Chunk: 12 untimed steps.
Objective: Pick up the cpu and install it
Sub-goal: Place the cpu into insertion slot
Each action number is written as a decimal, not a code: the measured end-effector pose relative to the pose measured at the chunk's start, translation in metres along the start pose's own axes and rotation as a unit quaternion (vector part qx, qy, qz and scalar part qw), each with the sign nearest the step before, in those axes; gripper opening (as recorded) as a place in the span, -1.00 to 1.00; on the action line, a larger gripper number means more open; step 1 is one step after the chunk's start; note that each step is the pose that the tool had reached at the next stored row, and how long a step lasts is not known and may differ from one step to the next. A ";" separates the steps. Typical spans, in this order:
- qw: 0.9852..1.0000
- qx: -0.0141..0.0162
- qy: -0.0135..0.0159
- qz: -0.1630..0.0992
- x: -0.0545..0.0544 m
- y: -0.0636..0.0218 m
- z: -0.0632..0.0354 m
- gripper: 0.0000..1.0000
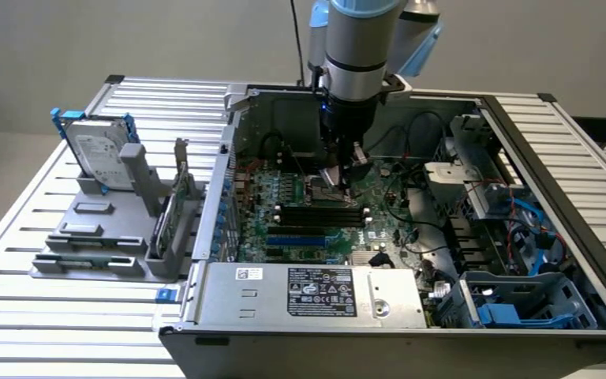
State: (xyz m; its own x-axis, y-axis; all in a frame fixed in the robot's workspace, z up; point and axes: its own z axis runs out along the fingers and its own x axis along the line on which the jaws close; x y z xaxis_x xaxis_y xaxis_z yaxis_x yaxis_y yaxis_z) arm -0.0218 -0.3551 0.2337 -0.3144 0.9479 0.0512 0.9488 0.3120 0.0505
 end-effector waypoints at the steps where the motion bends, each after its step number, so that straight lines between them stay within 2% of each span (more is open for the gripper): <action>1: 1.000 0.000 0.000 0.008 0.000 0.0000 0.0004 0.09; 6: 0.999 -0.002 -0.002 0.044 0.000 -0.0001 0.0019 0.09; 12: 0.997 -0.003 -0.004 0.079 0.000 -0.0004 0.0030 0.09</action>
State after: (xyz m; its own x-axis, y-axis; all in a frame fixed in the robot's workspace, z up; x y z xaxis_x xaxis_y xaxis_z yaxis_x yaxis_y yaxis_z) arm -0.0220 -0.3551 0.2307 -0.1608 0.9856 0.0519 0.9862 0.1584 0.0489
